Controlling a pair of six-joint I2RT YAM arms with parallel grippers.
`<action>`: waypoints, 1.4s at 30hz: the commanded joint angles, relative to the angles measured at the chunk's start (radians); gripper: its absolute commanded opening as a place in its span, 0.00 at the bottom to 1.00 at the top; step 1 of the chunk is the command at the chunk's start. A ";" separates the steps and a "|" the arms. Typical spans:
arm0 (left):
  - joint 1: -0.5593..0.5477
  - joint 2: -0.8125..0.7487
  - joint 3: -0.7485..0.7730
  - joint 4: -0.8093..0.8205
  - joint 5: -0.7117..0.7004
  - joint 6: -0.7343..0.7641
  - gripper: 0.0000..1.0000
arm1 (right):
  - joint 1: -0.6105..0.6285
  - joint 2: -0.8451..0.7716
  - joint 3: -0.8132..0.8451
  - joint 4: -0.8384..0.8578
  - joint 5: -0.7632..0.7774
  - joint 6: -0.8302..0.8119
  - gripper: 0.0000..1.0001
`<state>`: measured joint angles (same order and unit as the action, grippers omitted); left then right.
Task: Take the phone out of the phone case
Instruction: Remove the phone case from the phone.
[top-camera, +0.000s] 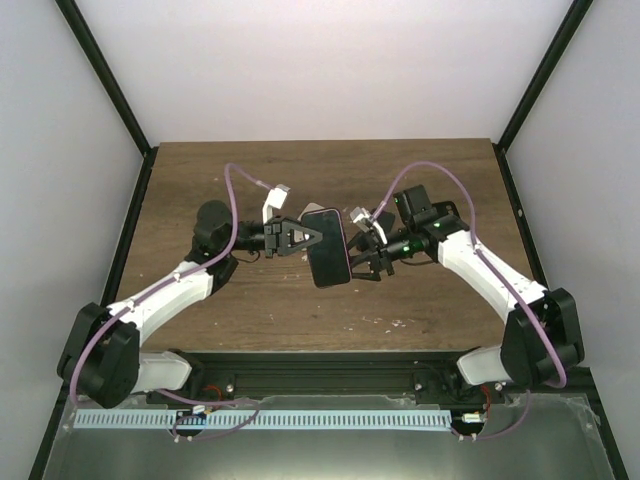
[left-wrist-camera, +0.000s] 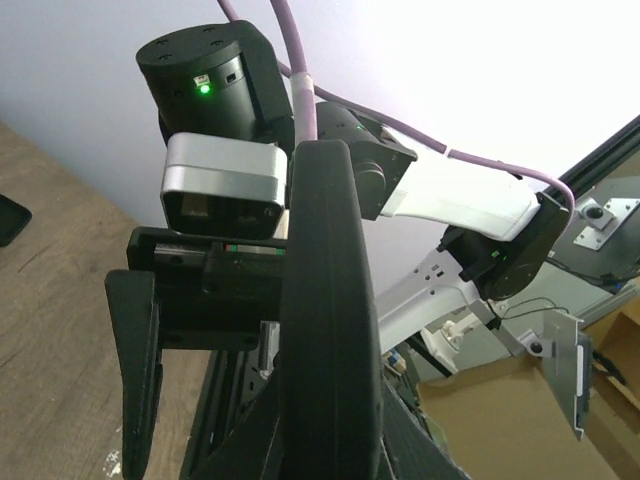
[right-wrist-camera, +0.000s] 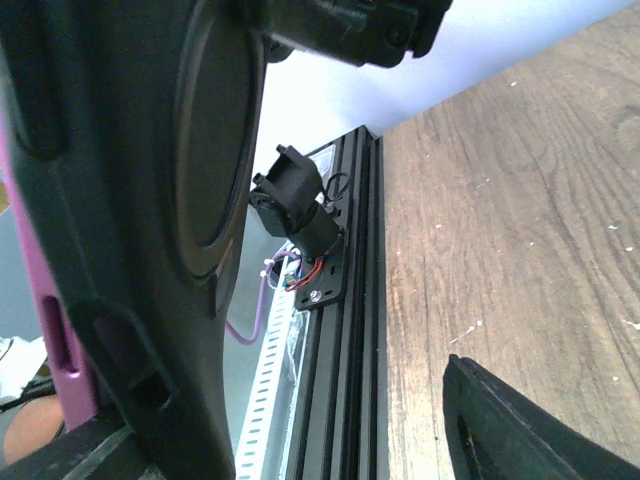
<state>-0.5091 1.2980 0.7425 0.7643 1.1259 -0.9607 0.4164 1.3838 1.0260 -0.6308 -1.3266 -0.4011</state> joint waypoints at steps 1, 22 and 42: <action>-0.059 -0.004 -0.042 -0.122 0.171 0.045 0.00 | -0.039 -0.058 0.065 0.245 -0.029 0.145 0.67; -0.064 0.074 0.089 -0.541 0.077 0.318 0.00 | -0.050 -0.083 -0.016 0.294 -0.111 0.161 0.38; -0.075 -0.166 0.009 -0.771 -0.988 0.449 0.68 | -0.070 -0.072 -0.294 0.623 0.348 0.517 0.01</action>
<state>-0.5476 1.2816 0.8455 0.0418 0.4934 -0.5556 0.3492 1.3685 0.7483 -0.1436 -1.1267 0.0051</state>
